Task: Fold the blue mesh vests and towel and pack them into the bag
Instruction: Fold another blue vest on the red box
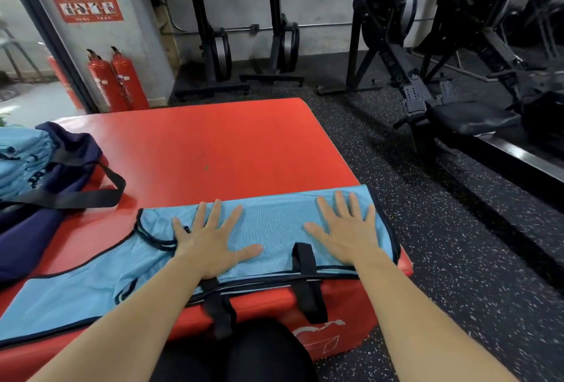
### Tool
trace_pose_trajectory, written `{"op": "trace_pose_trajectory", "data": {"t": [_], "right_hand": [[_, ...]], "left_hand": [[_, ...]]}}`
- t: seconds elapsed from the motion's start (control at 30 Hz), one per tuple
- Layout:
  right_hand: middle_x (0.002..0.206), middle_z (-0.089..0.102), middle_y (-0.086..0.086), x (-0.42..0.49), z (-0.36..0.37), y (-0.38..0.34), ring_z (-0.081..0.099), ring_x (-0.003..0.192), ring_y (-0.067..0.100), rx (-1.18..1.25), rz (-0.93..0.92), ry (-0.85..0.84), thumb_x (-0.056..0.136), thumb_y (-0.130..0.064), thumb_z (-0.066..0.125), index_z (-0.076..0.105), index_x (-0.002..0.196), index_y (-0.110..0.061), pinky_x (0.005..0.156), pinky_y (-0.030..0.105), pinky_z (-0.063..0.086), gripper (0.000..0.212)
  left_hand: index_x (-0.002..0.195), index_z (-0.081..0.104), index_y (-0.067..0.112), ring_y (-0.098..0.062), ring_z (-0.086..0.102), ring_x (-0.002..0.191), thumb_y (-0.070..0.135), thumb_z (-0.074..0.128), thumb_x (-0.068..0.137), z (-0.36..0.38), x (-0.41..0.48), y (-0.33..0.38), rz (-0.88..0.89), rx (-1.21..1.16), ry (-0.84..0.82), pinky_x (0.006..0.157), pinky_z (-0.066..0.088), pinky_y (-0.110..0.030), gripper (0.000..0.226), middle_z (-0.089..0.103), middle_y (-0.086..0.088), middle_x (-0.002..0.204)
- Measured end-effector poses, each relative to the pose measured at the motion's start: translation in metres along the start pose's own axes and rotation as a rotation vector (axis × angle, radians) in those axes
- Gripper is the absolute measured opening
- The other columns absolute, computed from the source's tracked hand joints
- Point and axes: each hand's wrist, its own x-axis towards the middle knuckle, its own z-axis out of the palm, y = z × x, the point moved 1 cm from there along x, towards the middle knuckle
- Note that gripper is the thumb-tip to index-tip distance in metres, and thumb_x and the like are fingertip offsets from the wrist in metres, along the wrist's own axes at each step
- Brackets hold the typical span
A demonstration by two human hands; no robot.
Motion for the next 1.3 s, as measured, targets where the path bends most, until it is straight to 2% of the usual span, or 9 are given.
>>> {"op": "trace_pose_trajectory", "data": {"t": [0.5,0.63,0.73,0.8,0.9,1.0,1.07,1.17,1.3], "right_hand": [[0.164,-0.011,-0.001,0.038,-0.008,0.017,-0.014,0.149,0.027,-0.022,-0.031,0.009,0.083,-0.08,0.006,-0.005,0.154,-0.042,0.116,0.06,-0.006,0.082],[0.161,0.013,0.007,0.033,-0.019,0.005,0.007,0.149,0.024,-0.12,-0.035,0.067,0.093,-0.071,0.024,0.016,0.154,-0.032,0.115,0.056,0.002,0.074],[0.114,0.058,0.001,0.027,-0.03,-0.01,0.048,0.116,0.024,0.118,-0.086,0.252,0.092,-0.049,0.05,0.062,0.105,-0.026,0.092,0.037,0.036,0.029],[0.076,0.055,-0.005,0.019,-0.034,-0.021,0.056,0.087,0.022,0.431,-0.021,0.128,0.09,-0.047,0.057,0.052,0.067,-0.022,0.071,0.033,0.039,0.034],[0.071,0.06,-0.009,0.01,-0.03,-0.029,0.059,0.076,0.016,0.565,0.024,-0.007,0.078,-0.049,0.072,0.056,0.064,-0.022,0.07,0.031,0.045,0.034],[0.059,0.053,-0.004,-0.009,-0.044,-0.03,0.047,0.062,0.016,0.896,0.027,-0.062,0.076,-0.03,0.073,0.052,0.052,-0.019,0.062,0.029,0.038,0.034],[0.061,0.061,0.002,-0.023,-0.055,-0.028,0.049,0.063,0.015,1.063,0.019,-0.134,0.073,-0.035,0.064,0.056,0.048,-0.015,0.065,0.029,0.037,0.033],[0.054,0.064,0.009,-0.041,-0.058,-0.025,0.055,0.051,0.012,1.002,0.013,-0.268,0.085,-0.025,0.056,0.055,0.046,-0.01,0.062,0.027,0.04,0.042],[0.045,0.053,0.001,-0.047,-0.037,-0.021,0.049,0.044,0.015,0.765,0.028,-0.166,0.084,-0.015,0.063,0.052,0.047,-0.014,0.054,0.025,0.037,0.038]], "left_hand": [[0.151,-0.014,0.045,-0.03,-0.02,0.149,0.1,-0.001,0.062,-0.009,0.032,0.013,0.012,0.061,0.094,0.11,-0.021,-0.064,0.106,-0.016,-0.002,0.163],[0.155,0.004,0.037,-0.021,0.001,0.151,0.088,-0.009,0.071,-0.012,0.025,0.015,0.11,0.134,0.202,0.113,-0.015,-0.057,0.1,0.005,-0.001,0.165],[0.138,0.045,0.032,-0.018,0.046,0.128,0.061,0.02,0.096,-0.021,0.016,0.012,0.171,-0.027,0.373,0.109,0.017,-0.043,0.057,0.052,0.003,0.138],[0.104,0.061,0.024,-0.024,0.058,0.098,0.037,0.035,0.102,-0.027,0.006,0.005,0.152,-0.249,0.378,0.097,0.038,-0.04,0.029,0.065,0.002,0.101],[0.091,0.061,0.016,-0.024,0.059,0.086,0.035,0.039,0.1,-0.025,-0.008,-0.01,0.091,-0.295,0.218,0.077,0.049,-0.035,0.031,0.063,0.002,0.085],[0.076,0.055,0.016,-0.024,0.057,0.086,0.04,0.035,0.099,-0.028,-0.023,-0.015,0.093,-0.17,0.176,0.072,0.046,-0.033,0.039,0.057,-0.001,0.084],[0.065,0.045,0.021,-0.025,0.053,0.092,0.045,0.033,0.099,-0.033,-0.03,-0.015,0.065,-0.097,0.173,0.078,0.045,-0.035,0.044,0.049,-0.003,0.087],[0.069,0.052,0.017,-0.027,0.056,0.097,0.05,0.029,0.1,-0.036,-0.038,-0.01,0.046,-0.136,0.086,0.085,0.046,-0.036,0.051,0.056,-0.003,0.088],[0.073,0.064,0.013,-0.018,0.06,0.073,0.037,0.04,0.1,-0.036,-0.047,-0.001,0.072,-0.658,0.051,0.073,0.048,-0.03,0.044,0.069,0.001,0.071]]}}
